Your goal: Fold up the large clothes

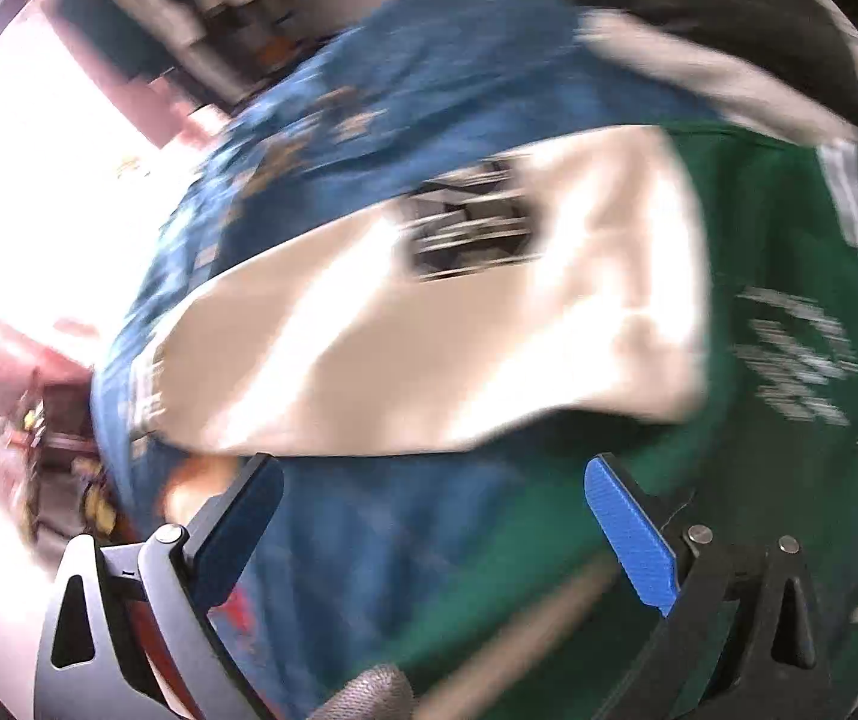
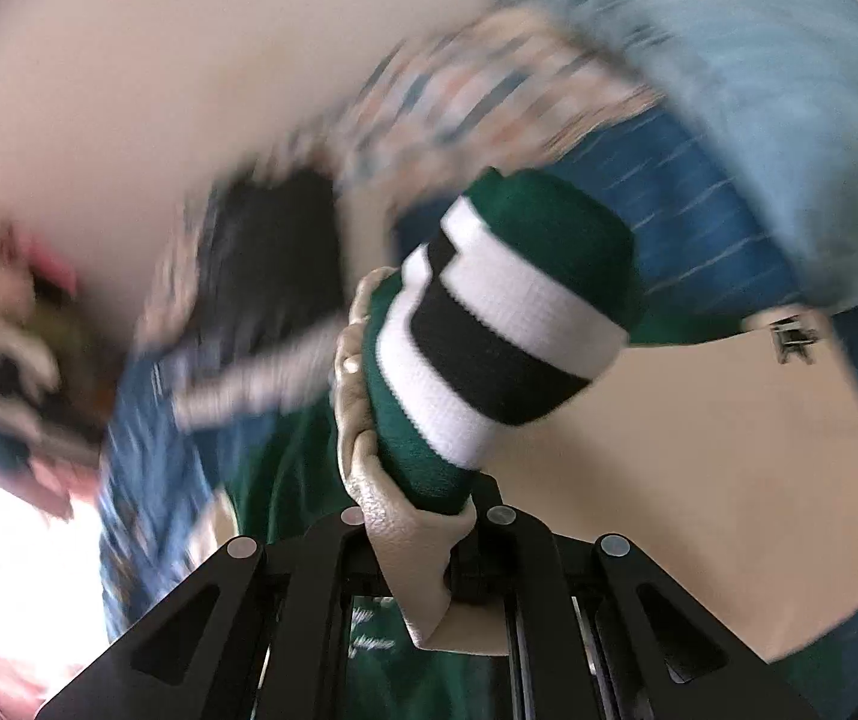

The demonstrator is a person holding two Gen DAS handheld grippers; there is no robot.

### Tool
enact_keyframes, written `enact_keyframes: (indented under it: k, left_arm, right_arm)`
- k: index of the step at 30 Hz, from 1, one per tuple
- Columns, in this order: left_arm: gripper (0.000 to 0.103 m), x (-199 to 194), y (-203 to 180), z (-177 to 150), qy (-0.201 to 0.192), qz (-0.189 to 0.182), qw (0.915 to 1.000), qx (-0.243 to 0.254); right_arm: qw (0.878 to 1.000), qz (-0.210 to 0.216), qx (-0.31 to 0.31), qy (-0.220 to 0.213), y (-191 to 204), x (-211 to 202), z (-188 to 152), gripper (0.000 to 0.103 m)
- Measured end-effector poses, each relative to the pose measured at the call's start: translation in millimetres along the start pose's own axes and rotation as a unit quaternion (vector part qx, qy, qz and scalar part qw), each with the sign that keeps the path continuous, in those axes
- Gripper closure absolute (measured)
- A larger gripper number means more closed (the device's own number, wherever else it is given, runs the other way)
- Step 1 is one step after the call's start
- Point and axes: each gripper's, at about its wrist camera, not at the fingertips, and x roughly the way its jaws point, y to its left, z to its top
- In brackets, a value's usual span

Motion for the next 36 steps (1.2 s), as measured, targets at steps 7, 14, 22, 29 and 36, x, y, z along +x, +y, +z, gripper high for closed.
enact_keyframes:
  k: [7,14,22,29,36]
  left_arm:
    - [0.0,51,104,-15,0.035,0.037,0.9962,-0.071]
    - [0.0,87,156,-18,0.075,-0.005,0.9835,-0.164]
    - [0.001,158,212,-33,0.143,-0.203,0.8744,-0.417]
    - [0.037,189,235,-1,0.09,-0.116,0.8765,-0.458]
    - [0.09,181,265,90,-0.012,-0.108,0.9071,-0.407]
  right_arm:
    - [0.989,-0.047,-0.11,0.091,119,135,-75,0.094]
    - [0.972,-0.002,-0.157,0.176,136,150,-82,0.071]
    - [0.979,0.086,0.009,0.183,73,69,-86,0.032]
    - [0.98,0.052,0.044,0.184,59,55,-103,0.032]
    - [0.984,0.035,0.021,0.175,99,71,-109,0.032]
